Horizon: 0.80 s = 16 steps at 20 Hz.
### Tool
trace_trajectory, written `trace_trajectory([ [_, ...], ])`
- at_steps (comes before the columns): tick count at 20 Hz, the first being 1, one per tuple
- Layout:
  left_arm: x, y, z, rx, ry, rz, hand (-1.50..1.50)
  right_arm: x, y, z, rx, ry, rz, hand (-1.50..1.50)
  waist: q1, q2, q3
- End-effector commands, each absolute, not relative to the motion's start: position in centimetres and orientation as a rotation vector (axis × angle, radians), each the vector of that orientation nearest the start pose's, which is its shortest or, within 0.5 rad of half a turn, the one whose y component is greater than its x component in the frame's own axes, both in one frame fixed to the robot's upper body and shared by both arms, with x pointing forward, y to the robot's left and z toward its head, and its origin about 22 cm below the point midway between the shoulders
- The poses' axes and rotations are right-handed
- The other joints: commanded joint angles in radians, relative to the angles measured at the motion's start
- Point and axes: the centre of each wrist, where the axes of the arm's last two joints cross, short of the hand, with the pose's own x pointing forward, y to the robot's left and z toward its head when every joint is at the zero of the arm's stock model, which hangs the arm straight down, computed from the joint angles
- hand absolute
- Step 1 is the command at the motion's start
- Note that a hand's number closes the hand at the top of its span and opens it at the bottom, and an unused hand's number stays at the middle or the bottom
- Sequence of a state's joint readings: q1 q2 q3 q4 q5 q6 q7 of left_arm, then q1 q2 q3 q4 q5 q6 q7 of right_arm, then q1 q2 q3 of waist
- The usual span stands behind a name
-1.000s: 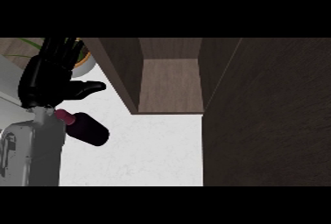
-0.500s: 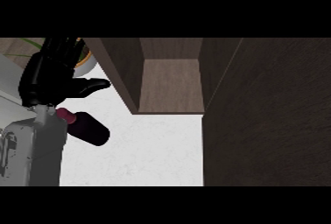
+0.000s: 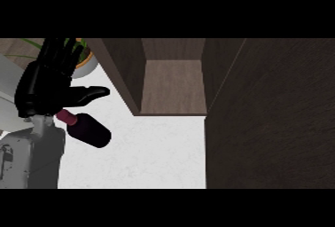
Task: Pick up the wine, place it into the cabinet and close the cabinet
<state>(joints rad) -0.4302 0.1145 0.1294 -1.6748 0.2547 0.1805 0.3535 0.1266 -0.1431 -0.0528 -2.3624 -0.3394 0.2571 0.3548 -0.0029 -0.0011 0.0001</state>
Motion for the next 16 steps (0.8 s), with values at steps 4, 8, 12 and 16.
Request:
trace_trajectory([
  [4,29.7,25.3,11.7,-0.1,-1.654,0.204,-1.5,15.3,-25.4,18.6,0.283,-1.911,0.226,-1.5,0.002,0.0,-0.001],
  [8,29.8,26.7,12.1,-0.028,-1.661,0.224,-1.5,15.7,-26.7,17.8,0.277,-1.911,0.246,-1.5,0.0,0.001,0.0],
  [12,29.0,27.7,11.4,-0.024,-1.639,0.244,-1.5,16.3,-24.6,17.4,0.279,-1.901,0.26,-1.5,0.003,0.0,0.0],
  [16,27.9,28.9,8.7,0.006,-1.616,0.227,-1.5,17.3,-25.6,16.8,0.267,-1.901,0.276,-1.5,0.004,0.001,0.0],
])
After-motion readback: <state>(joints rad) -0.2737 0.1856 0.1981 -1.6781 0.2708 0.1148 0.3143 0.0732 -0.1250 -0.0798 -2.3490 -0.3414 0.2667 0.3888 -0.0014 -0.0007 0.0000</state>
